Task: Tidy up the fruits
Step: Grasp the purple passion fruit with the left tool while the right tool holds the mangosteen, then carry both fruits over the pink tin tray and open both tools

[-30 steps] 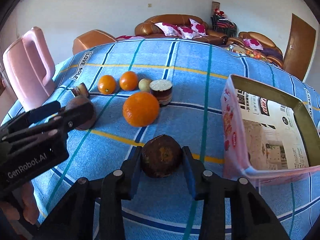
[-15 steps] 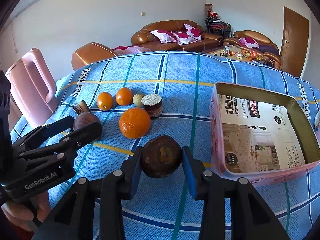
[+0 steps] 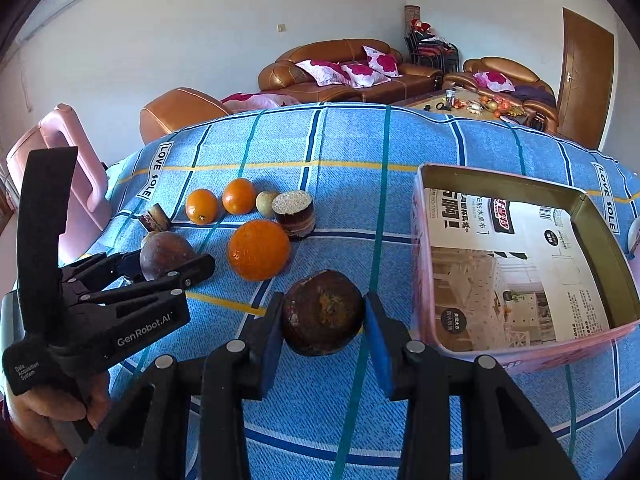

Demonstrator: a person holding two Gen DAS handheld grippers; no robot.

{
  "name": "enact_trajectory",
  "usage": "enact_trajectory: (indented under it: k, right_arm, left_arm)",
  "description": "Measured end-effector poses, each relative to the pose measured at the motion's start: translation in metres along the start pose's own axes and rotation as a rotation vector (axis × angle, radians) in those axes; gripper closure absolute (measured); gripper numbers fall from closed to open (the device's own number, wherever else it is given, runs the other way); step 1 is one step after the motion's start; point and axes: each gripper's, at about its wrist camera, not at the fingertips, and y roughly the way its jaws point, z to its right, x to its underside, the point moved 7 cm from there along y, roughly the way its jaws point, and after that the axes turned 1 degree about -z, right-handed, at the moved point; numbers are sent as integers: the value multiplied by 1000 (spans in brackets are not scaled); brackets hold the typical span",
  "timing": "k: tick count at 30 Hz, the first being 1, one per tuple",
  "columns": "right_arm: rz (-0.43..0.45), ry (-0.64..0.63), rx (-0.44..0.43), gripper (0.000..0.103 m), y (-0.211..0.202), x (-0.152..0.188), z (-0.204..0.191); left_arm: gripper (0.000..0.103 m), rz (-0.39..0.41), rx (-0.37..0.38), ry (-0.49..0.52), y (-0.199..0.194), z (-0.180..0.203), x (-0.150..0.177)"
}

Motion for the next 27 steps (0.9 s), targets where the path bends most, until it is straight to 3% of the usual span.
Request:
enact_trajectory:
  k: [6, 11, 16, 19, 27]
  right_arm:
    - [73, 17, -27, 62, -12, -5, 1]
    - [150, 37, -53, 62, -29, -15, 4]
    - [212, 21, -18, 62, -41, -24, 7]
    - [254, 12, 16, 62, -49, -30, 14]
    - [337, -2, 122, 62, -67, -33, 62]
  left_arm:
    - [54, 50, 26, -64, -13, -10, -2]
    - [54, 182, -1, -131, -38, -18, -7]
    - [54, 304, -102, -50, -58, 11, -14]
    - [54, 343, -86, -37, -65, 30, -18]
    - [54, 356, -75, 42, -58, 88, -21]
